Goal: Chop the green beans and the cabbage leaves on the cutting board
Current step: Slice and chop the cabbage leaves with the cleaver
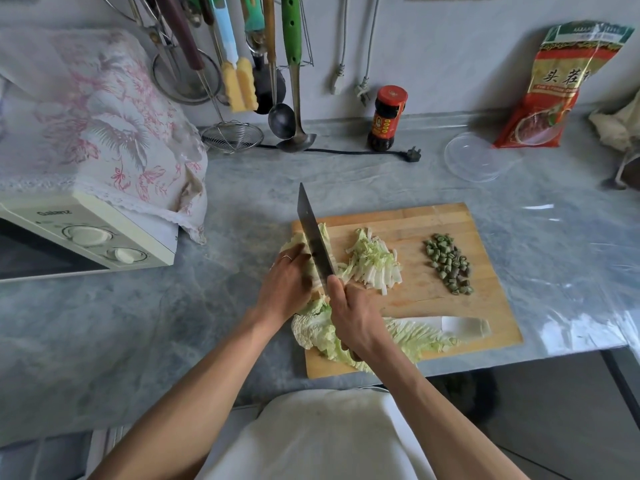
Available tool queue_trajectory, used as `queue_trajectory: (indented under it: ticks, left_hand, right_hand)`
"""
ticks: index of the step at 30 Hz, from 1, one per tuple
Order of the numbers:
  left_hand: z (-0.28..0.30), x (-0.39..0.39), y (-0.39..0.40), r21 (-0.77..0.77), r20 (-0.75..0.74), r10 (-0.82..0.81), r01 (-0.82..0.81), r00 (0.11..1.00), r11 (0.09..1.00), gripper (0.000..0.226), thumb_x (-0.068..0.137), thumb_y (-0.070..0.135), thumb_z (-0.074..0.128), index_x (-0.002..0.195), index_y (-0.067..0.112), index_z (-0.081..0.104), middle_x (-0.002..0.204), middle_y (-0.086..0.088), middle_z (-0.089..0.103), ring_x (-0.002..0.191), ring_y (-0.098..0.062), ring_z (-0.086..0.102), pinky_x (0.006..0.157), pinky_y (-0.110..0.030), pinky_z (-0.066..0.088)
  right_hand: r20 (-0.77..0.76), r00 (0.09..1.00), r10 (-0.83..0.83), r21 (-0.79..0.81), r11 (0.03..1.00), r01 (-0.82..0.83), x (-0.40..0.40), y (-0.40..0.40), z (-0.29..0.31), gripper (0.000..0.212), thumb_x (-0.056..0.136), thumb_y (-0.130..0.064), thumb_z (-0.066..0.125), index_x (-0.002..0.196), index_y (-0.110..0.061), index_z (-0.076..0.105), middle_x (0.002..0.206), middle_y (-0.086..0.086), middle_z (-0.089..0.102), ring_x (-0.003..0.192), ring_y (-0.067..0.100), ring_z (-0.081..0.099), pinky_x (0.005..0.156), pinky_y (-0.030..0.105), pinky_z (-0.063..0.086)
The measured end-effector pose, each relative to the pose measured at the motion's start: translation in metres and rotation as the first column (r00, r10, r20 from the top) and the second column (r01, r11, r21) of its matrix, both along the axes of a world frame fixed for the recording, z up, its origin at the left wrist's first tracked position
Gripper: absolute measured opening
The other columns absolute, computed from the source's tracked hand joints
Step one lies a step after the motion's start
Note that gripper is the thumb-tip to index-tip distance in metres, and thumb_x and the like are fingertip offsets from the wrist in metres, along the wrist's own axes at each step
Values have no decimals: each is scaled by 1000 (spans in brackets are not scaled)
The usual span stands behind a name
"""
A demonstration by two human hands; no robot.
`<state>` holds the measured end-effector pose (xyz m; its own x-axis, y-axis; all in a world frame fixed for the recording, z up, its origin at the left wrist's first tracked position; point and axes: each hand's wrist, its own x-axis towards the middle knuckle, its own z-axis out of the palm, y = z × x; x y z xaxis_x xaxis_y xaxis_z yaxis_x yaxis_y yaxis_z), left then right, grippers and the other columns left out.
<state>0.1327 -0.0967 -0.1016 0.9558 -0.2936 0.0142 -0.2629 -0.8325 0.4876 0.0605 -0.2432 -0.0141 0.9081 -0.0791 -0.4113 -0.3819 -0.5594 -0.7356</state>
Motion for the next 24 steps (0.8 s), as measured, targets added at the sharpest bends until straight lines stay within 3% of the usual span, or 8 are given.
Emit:
queue_trajectory:
  ticks: [5, 9, 12, 14, 17, 20, 24]
  left_hand:
    - [2, 1, 0, 49, 71, -11, 7, 997, 999, 40, 73, 3, 66, 113, 6, 68, 117, -8, 69, 126, -21, 54, 119, -40, 24]
    - [2, 2, 0, -9, 72, 17, -17, 997, 1000, 36, 77, 9, 64, 113, 9, 64, 105, -5, 72, 107, -22, 64, 116, -35, 27]
    - [1, 2, 1, -21, 72, -30, 32, 997, 999, 29, 82, 17, 59, 110, 14, 66, 103, -5, 71, 103, -25, 66, 109, -38, 36]
    - [3, 1, 0, -26, 104, -59, 62, 993, 998, 22, 85, 22, 58, 102, 14, 69, 101, -7, 69, 98, -27, 66, 103, -41, 41]
    - [0, 1, -1, -12, 89, -43, 44, 995, 999, 24, 84, 15, 62, 107, 11, 68, 102, -9, 69, 102, -30, 65, 101, -42, 42]
    - [-1, 0, 0, -15, -18, 21, -22, 1000, 1000, 34, 81, 22, 49, 111, 10, 61, 104, -9, 71, 115, -30, 61, 106, -39, 40]
    - [9, -5, -3, -77, -104, 88, -96, 991, 992, 38, 82, 13, 68, 117, 7, 55, 113, -13, 69, 135, -30, 45, 105, -45, 42]
  right_hand:
    - [-35, 999, 10, -19, 1000, -11, -2, 4, 1, 51, 102, -52, 30, 82, -11, 53, 71, 6, 52, 70, 26, 51, 68, 36, 44]
    - [-14, 999, 31, -34, 999, -32, -2, 11, 5, 43, 105, -45, 32, 68, -25, 39, 66, -3, 46, 59, 12, 44, 63, 30, 38]
    - [109, 992, 61, -18, 998, -60, -2, 17, 3, 39, 108, -32, 36, 73, -16, 40, 69, 11, 53, 59, 28, 50, 56, 40, 41]
    - [134, 990, 51, -6, 999, -50, 0, 22, 0, 39, 108, -33, 38, 73, -16, 41, 65, 10, 50, 55, 29, 47, 54, 42, 37]
    - [127, 991, 36, -19, 999, -34, 5, 26, -3, 43, 107, -41, 36, 76, -12, 45, 64, 7, 48, 58, 30, 48, 57, 40, 37]
    - [-23, 1000, 6, -17, 1000, -7, 13, 18, -1, 46, 105, -47, 29, 84, -12, 50, 76, 7, 53, 71, 26, 51, 67, 32, 40]
    - [28, 997, -74, 41, 997, 73, 24, 11, 1, 62, 106, -51, 24, 62, -14, 49, 54, 5, 51, 53, 28, 56, 54, 44, 54]
